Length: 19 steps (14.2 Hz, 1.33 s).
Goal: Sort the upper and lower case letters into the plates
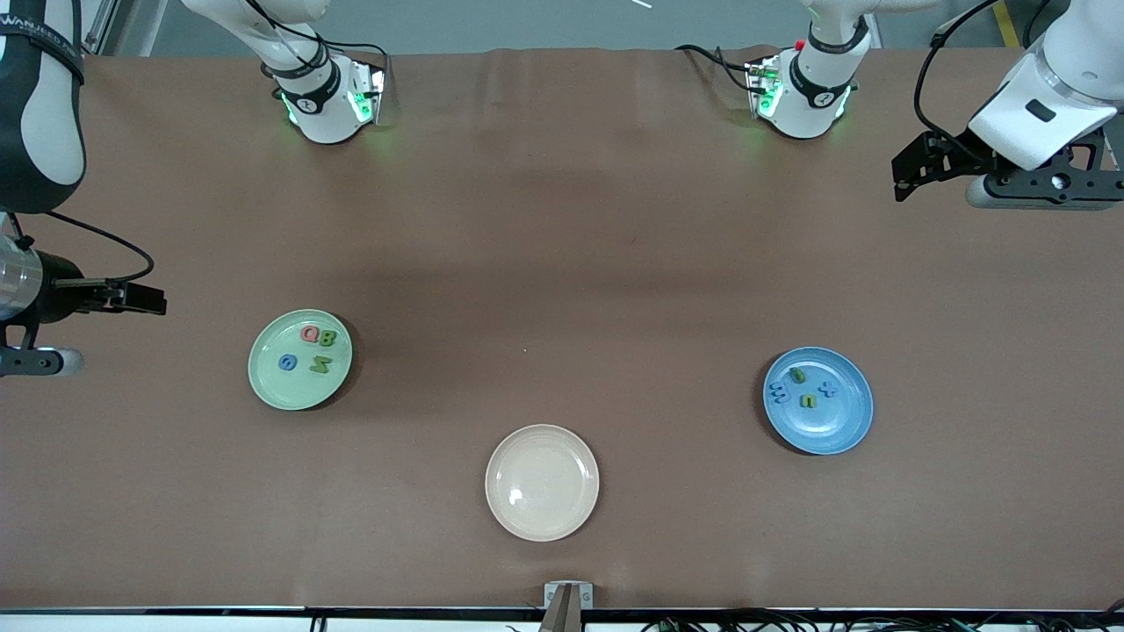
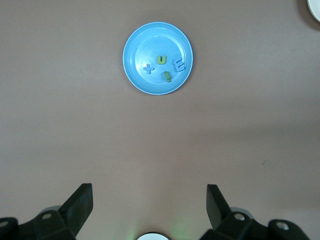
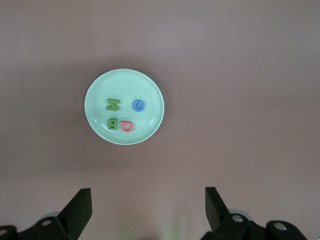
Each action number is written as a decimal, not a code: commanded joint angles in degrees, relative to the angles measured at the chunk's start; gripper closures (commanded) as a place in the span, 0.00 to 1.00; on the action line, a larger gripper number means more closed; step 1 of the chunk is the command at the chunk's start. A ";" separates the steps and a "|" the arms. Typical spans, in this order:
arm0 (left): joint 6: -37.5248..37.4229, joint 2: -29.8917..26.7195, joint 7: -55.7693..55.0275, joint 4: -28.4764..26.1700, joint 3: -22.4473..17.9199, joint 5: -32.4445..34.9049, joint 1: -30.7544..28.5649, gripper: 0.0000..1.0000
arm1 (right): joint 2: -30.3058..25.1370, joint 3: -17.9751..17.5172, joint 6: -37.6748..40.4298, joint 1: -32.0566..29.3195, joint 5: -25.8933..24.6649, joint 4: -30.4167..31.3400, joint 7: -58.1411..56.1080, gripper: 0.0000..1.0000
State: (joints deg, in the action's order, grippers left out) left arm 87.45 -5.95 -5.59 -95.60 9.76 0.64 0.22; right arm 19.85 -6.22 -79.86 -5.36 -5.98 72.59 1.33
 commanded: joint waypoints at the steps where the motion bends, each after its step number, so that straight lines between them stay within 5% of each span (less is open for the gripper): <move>1: -0.17 0.76 -0.04 1.47 0.08 -0.20 -0.13 0.00 | -2.27 -0.11 0.94 -0.96 3.68 0.62 -0.27 0.00; 6: -0.17 0.76 -0.04 1.38 -0.18 -0.20 -0.31 0.00 | -3.84 0.33 0.16 -0.62 4.31 2.37 -0.71 0.00; 9: -0.17 0.76 -0.13 1.38 -0.53 -0.20 -0.40 0.00 | -9.38 6.39 -4.76 4.56 4.31 9.56 -2.47 0.00; 19: -0.09 1.55 0.05 2.34 -0.53 -0.11 -0.93 0.00 | -18.60 7.36 -9.07 4.66 4.40 18.53 -4.85 0.00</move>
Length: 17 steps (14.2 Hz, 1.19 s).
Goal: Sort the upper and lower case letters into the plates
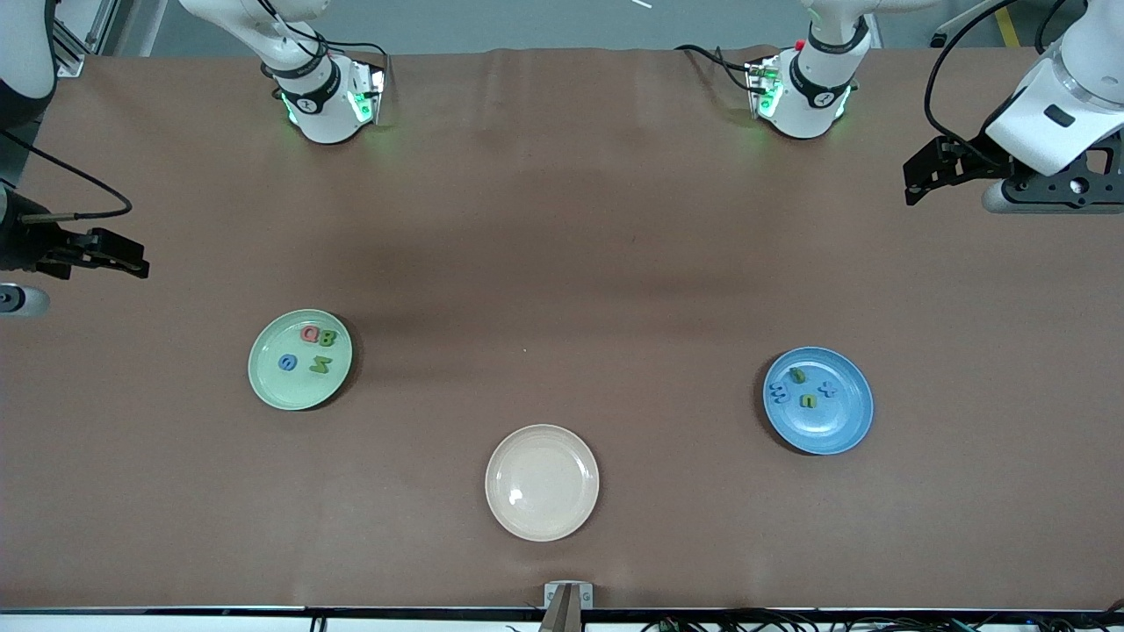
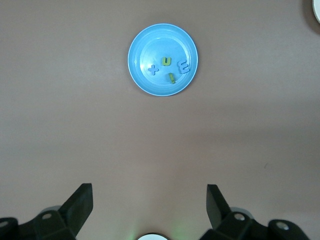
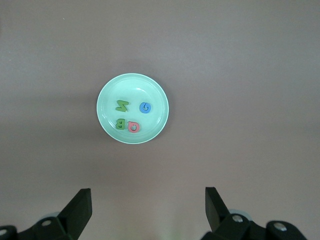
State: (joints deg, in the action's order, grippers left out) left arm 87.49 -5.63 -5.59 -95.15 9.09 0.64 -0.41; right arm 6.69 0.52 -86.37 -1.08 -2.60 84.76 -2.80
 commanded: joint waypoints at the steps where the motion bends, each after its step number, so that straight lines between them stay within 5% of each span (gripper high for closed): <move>1: -0.21 1.23 0.14 2.07 0.13 -0.11 -0.29 0.00 | -6.85 0.62 -3.09 0.37 1.02 7.95 -0.72 0.00; 6: -0.21 1.85 0.14 2.34 0.05 -0.03 -0.29 0.00 | -12.31 0.53 -3.98 0.20 1.20 12.97 -0.63 0.00; 17: -0.21 1.85 0.23 2.43 0.13 0.77 -0.20 0.00 | -13.19 0.98 -4.50 0.20 3.92 12.97 -0.81 0.00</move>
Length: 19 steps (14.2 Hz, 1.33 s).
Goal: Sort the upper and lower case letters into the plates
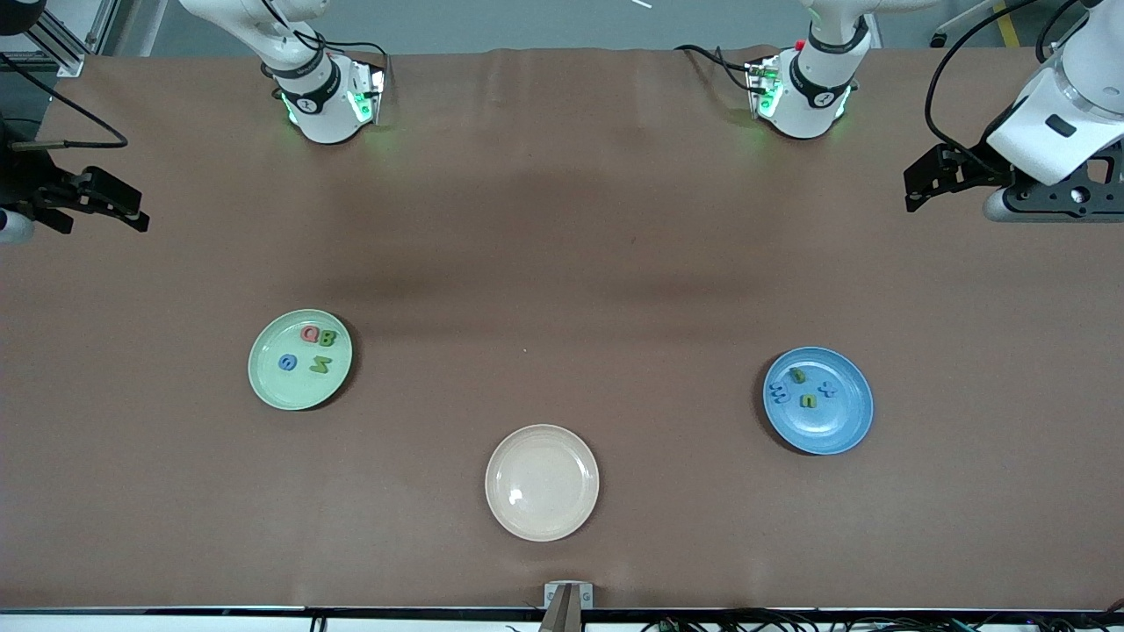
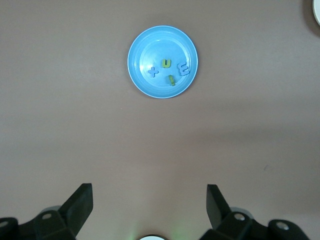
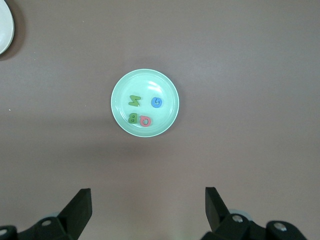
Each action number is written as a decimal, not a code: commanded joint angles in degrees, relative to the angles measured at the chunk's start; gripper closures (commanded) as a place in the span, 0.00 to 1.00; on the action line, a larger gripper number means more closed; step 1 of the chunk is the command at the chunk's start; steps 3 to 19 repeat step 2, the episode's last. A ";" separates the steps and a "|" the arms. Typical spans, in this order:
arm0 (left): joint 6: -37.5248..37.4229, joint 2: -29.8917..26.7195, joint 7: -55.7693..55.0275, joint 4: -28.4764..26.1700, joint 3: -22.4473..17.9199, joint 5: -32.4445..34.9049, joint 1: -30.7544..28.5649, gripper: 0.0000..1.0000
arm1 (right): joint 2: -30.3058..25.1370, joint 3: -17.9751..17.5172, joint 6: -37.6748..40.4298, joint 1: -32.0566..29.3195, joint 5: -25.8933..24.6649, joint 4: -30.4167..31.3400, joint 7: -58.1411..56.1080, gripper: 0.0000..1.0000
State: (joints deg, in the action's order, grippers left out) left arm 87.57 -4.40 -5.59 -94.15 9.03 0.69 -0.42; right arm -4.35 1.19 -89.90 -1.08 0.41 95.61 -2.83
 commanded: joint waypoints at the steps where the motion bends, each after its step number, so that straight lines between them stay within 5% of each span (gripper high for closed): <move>1: -0.29 0.62 0.23 1.34 0.20 0.72 -0.20 0.00 | -2.16 0.30 -1.16 0.20 0.82 2.21 -0.86 0.00; 19: -0.29 0.62 0.23 1.33 0.20 0.72 -0.28 0.00 | -2.24 0.30 -1.24 0.20 0.74 2.12 -0.86 0.00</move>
